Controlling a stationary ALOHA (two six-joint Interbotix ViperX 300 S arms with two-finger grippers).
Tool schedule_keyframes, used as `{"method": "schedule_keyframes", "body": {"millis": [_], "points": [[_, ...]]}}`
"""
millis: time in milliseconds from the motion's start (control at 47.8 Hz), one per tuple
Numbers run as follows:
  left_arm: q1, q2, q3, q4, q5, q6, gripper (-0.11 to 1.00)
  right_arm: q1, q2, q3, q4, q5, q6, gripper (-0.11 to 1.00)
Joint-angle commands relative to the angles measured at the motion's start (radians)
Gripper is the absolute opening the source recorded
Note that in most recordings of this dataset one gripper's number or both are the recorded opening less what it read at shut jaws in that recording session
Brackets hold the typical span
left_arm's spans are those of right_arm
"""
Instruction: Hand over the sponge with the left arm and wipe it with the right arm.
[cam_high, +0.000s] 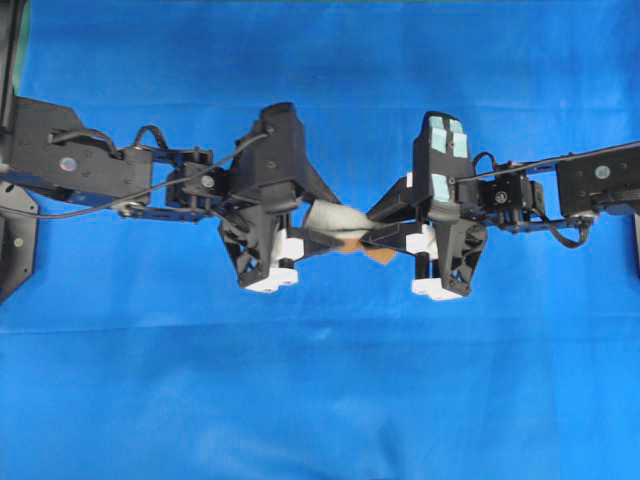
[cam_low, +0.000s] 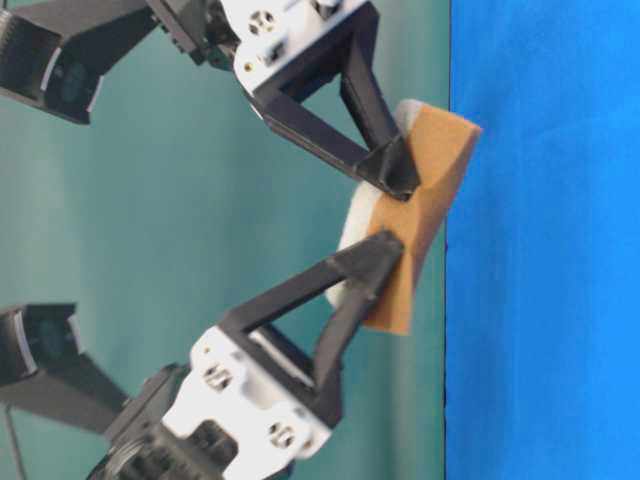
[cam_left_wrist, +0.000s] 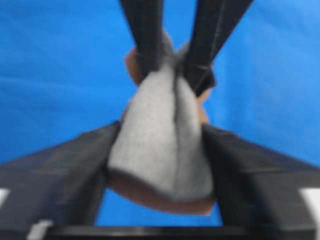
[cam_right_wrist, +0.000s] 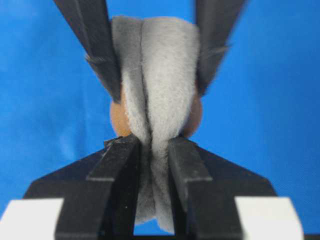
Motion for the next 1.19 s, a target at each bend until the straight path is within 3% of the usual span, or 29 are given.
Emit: {"method": "schedule_keyframes", "body": {"millis": [0,84,523,837,1172], "points": [[-0.011,-0.061,0.011,0.003,-0.025,0.000,0.68,0.008,-0.026,-0.008,-0.006,0.002,-0.002,0.23],[-0.023,-0.104,0.041,0.003,-0.049,0.012,0.83,0.008,-0.031,-0.005,-0.006,0.011,-0.002,0.23],[-0.061,-0.419,0.278,0.003,-0.186,0.028,0.80,0.018,-0.078,0.029,-0.006,0.074,0.002,0.23],[-0.061,-0.448,0.299,0.002,-0.189,0.034,0.80,0.014,-0.031,0.006,-0.014,0.074,-0.005,0.23],[-0.061,-0.457,0.307,0.003,-0.190,0.038,0.80,-0.055,0.173,-0.003,-0.072,-0.020,-0.005,0.23]]}}
